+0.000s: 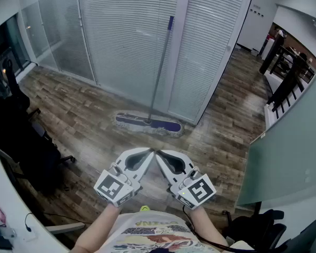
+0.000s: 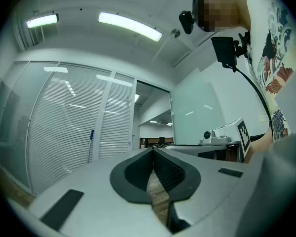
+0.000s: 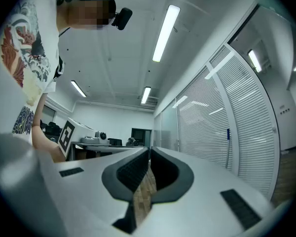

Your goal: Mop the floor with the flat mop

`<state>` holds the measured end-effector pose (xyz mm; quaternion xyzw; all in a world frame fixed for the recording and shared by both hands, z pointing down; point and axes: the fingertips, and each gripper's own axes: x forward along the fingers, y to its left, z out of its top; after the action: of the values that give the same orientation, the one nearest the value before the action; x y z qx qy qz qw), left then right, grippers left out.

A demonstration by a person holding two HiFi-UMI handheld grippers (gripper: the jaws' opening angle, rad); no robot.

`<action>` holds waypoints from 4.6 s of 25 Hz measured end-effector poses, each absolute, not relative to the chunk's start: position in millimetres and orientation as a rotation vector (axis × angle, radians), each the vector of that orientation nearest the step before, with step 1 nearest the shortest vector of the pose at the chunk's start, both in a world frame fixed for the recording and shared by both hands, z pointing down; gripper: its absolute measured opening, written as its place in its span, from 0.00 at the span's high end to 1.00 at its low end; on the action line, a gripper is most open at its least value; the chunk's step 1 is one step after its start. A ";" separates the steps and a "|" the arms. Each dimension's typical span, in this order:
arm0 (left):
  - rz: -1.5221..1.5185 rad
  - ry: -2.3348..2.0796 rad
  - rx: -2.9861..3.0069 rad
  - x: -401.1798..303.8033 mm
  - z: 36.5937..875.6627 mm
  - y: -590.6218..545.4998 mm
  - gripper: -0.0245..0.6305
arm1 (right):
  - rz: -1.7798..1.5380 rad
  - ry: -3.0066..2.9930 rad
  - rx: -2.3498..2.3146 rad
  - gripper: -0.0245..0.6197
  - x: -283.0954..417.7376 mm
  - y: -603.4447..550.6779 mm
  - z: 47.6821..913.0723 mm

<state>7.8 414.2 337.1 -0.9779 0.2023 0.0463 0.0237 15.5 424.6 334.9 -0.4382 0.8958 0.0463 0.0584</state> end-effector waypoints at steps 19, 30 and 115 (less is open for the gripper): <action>0.065 0.635 -3.035 4.8 342.4 407.2 0.94 | 0.064 2.694 -1.295 0.91 13.5 419.1 338.5; 0.049 0.603 -3.016 -14.9 345.8 379.7 0.94 | 0.102 2.766 -1.301 0.91 -8.1 388.9 340.5; -0.054 0.411 -2.983 269.7 377.7 -488.1 0.87 | -0.018 2.600 -1.798 0.91 288.9 -491.3 377.8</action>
<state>269.7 -488.1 377.7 -0.9884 0.1361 -0.0178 0.0651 288.9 -491.3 377.8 -0.5687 0.8225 -0.0058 -0.0095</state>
